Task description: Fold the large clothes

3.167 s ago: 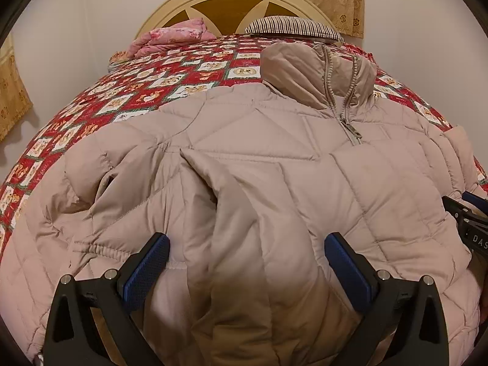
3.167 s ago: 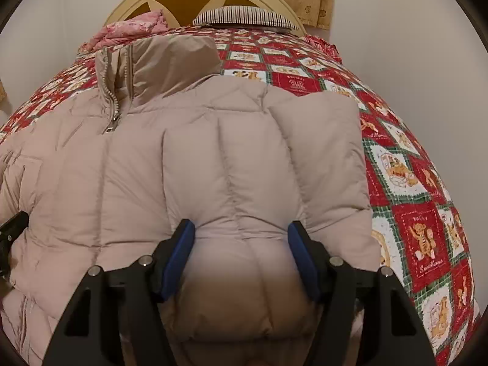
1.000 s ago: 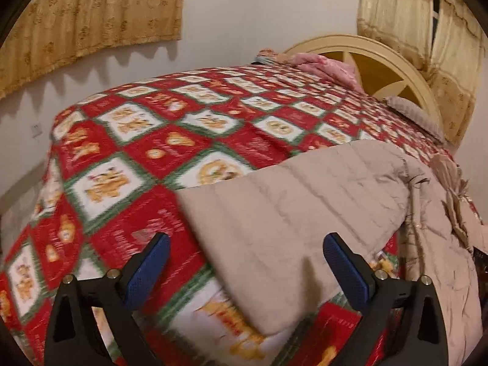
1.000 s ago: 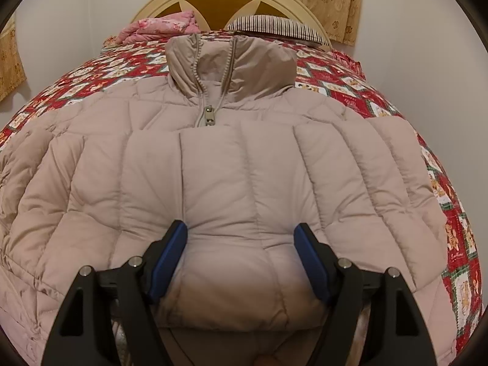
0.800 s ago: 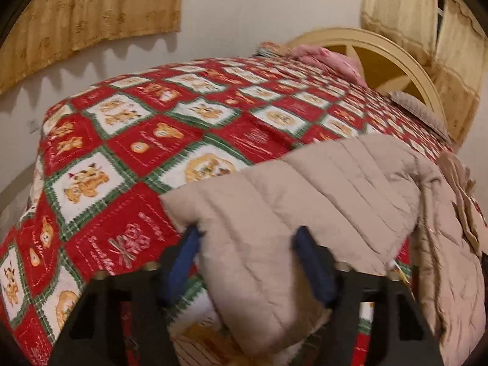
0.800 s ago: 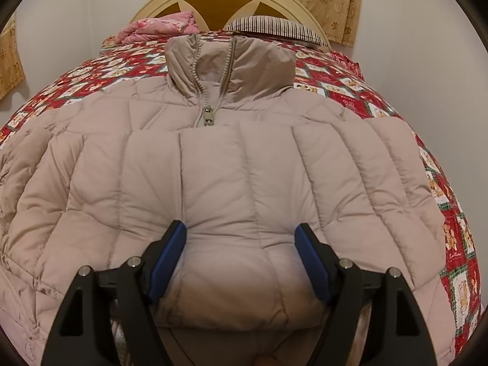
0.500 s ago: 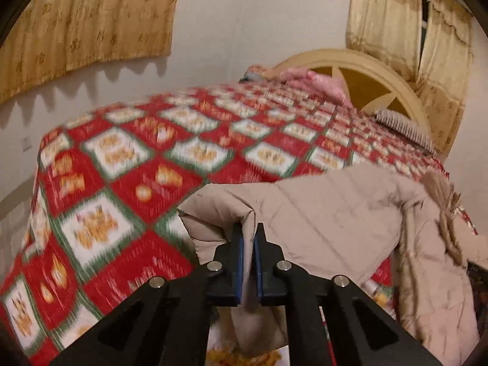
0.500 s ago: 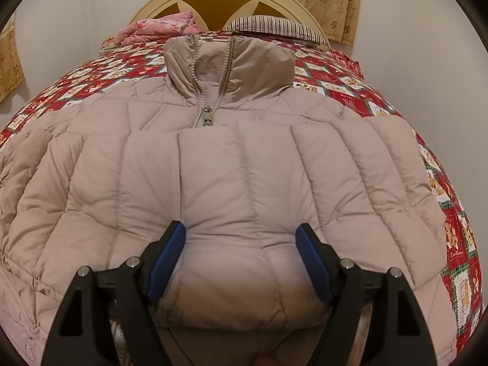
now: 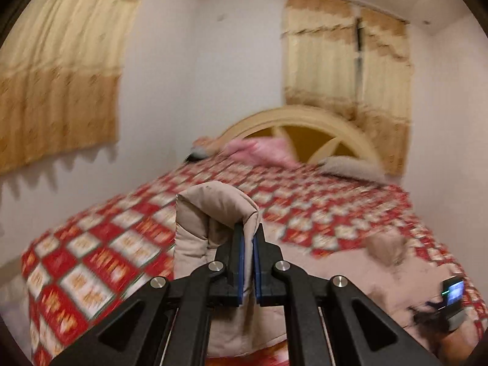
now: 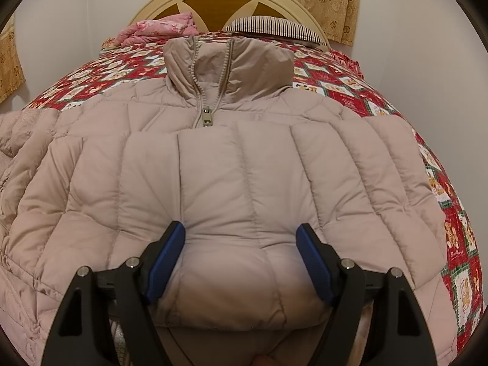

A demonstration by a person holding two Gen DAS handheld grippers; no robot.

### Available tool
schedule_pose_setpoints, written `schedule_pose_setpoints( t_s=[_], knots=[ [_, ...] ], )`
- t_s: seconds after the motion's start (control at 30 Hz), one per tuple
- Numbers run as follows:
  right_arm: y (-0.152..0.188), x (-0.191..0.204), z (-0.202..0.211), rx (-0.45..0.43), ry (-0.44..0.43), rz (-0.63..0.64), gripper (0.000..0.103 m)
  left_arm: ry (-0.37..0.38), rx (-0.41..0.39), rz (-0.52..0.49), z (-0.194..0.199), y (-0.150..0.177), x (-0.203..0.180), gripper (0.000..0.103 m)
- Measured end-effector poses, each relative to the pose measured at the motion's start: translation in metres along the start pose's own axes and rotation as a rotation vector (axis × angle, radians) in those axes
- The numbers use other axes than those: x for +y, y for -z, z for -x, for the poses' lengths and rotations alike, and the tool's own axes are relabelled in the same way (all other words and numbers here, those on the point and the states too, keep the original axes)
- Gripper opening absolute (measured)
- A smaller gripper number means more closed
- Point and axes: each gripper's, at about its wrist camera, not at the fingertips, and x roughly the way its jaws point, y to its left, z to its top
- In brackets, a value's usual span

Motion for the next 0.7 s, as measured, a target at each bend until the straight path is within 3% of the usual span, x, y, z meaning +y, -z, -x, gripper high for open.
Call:
schedule_pose_setpoints(
  t_s=[0.13, 0.37, 0.47, 0.6, 0.7],
  knots=[
    [0.0, 0.0, 0.0, 0.0, -0.002, -0.001, 0.079, 0.128, -0.043, -0.086, 0.005, -0.025, -0.067, 0.004],
    [-0.002, -0.004, -0.001, 0.01, -0.025, -0.022, 0.081, 0.317, -0.036, -0.157, -0.007, -0.03, -0.173, 0.004],
    [-0.001, -0.007, 0.003, 0.005, -0.048, -0.041, 0.082, 0.366, -0.003, -0.198, -0.02, -0.02, -0.212, 0.004],
    [-0.009, -0.033, 0.025, 0.01, -0.195, -0.159, 0.088, 0.412, 0.058, -0.271, -0.041, 0.008, -0.258, 0.004],
    [-0.012, -0.063, 0.049, -0.07, -0.177, -0.234, 0.094, 0.426, 0.097, -0.299, -0.053, 0.032, -0.289, 0.004]
  ],
)
